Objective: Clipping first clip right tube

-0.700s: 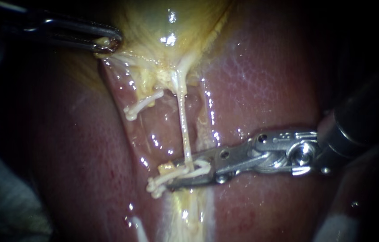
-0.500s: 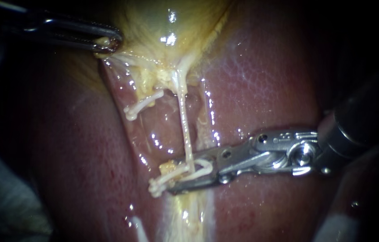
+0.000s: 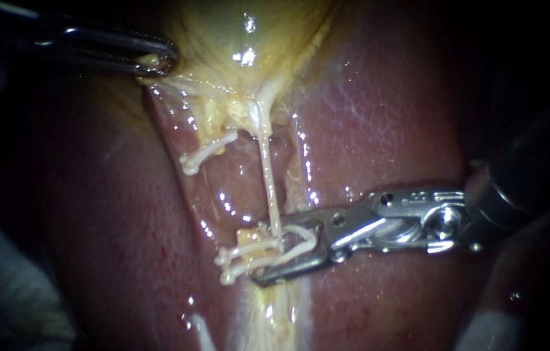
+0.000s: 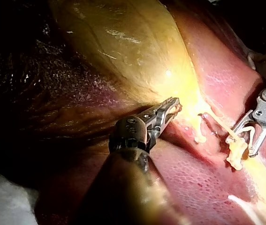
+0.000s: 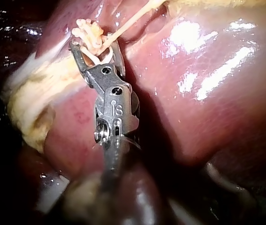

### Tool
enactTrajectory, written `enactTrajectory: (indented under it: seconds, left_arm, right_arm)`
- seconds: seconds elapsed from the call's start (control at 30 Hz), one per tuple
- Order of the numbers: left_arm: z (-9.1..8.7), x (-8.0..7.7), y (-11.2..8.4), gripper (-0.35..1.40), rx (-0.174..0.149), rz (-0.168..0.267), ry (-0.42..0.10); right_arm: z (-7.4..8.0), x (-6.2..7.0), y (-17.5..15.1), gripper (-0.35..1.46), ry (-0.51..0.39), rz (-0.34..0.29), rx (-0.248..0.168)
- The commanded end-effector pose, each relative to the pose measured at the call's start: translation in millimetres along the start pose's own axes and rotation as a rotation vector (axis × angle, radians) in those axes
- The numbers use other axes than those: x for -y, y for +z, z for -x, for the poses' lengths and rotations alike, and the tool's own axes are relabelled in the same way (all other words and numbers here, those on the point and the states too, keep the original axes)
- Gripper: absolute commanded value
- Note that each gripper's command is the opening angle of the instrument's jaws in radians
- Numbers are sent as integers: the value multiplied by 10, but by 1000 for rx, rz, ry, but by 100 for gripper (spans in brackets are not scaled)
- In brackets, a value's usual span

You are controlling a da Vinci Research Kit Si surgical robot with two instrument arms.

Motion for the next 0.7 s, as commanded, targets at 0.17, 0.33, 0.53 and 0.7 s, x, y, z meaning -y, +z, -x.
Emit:
enactTrajectory:
  seconds: [0.17, 0.33, 0.53, 0.7]
  left_arm:
    - [0, 0, 0, -35, 0, 0, 0]
    - [0, 0, 0, -35, 0, 0, 0]
    - [0, 0, 0, -35, 0, 0, 0]
    - [0, 0, 0, -35, 0, 0, 0]
  right_arm:
    - [-1, 0, -2, 50, 36, -33, -68]
    - [-1, 3, -1, 50, 76, -81, -106]
    - [-2, 7, 3, 49, 95, -128, -114]
    - [-5, 11, 9, 49, 102, -178, -127]
